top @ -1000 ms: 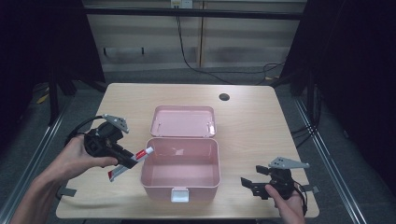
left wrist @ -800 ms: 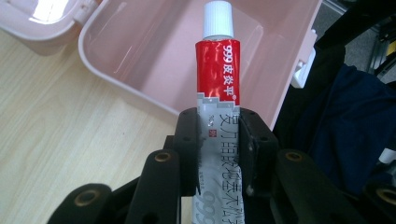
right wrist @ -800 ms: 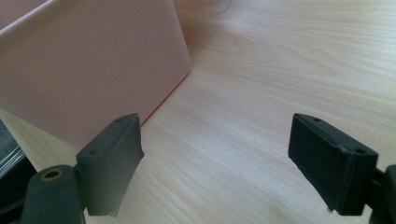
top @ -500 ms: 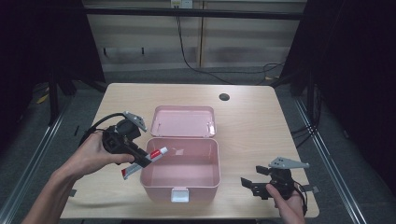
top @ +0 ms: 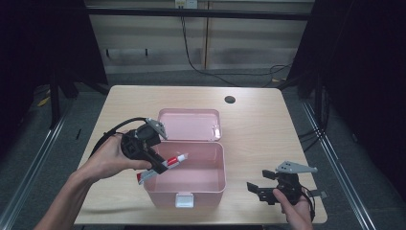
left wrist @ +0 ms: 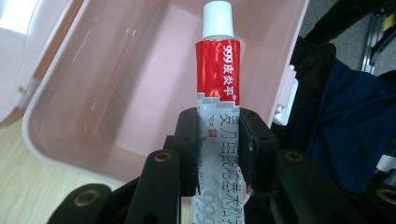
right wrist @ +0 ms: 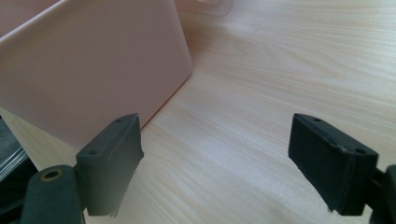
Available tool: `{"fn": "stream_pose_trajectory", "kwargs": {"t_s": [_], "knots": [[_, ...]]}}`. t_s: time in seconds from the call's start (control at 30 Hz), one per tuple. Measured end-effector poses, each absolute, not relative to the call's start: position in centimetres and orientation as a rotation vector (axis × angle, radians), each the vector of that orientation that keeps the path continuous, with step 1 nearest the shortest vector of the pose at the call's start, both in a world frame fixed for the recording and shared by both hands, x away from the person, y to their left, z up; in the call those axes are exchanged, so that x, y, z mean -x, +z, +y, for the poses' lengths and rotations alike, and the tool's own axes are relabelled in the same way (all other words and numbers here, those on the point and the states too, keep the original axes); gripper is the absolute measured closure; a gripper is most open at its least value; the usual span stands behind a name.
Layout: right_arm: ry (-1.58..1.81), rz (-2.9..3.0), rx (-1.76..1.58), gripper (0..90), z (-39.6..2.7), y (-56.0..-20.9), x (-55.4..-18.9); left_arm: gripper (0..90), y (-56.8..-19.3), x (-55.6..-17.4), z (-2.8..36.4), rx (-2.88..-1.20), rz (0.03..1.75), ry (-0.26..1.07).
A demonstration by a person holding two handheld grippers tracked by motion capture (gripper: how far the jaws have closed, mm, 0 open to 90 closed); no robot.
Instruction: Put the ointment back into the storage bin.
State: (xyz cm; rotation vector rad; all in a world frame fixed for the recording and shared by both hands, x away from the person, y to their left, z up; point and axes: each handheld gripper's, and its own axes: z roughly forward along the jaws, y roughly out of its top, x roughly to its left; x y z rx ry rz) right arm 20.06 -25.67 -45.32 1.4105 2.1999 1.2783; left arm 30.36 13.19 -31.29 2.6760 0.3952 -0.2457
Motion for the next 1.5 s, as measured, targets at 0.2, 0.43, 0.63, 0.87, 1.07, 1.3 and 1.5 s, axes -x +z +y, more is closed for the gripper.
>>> {"fn": "stream_pose_trajectory", "kwargs": {"t_s": [0.2, 0.43, 0.63, 0.87, 1.07, 1.3, 1.5], "knots": [[1.279, 2.198, -1.407, 16.7, -25.7, -45.3, -20.1, 71.0, -31.3, -30.3, 11.8, -2.703, 0.355, -0.24], [1.279, 2.201, -1.408, 16.7, -25.7, -45.3, -20.0, 71.0, -31.9, -30.3, 10.3, -2.743, 0.356, -0.196], [1.281, 2.201, -1.408, 16.7, -25.7, -45.3, -20.0, 71.0, -32.2, -30.3, 9.2, -2.766, 0.31, -0.222], [1.28, 2.201, -1.407, 16.7, -25.7, -45.3, -20.0, 71.0, -33.0, -30.3, 8.1, -2.781, 0.293, -0.234], [1.281, 2.202, -1.406, 16.6, -25.7, -45.3, -20.0, 71.0, -34.1, -30.3, 7.0, -2.817, 0.261, -0.271], [1.28, 2.206, -1.407, 16.6, -25.6, -45.3, -20.0, 71.0, -35.3, -30.0, 6.2, -2.83, 0.227, -0.306], [1.28, 2.209, -1.405, 16.6, -25.6, -45.3, -20.0, 70.9, -36.2, -29.8, 5.7, -2.869, 0.18, -0.331]]}}
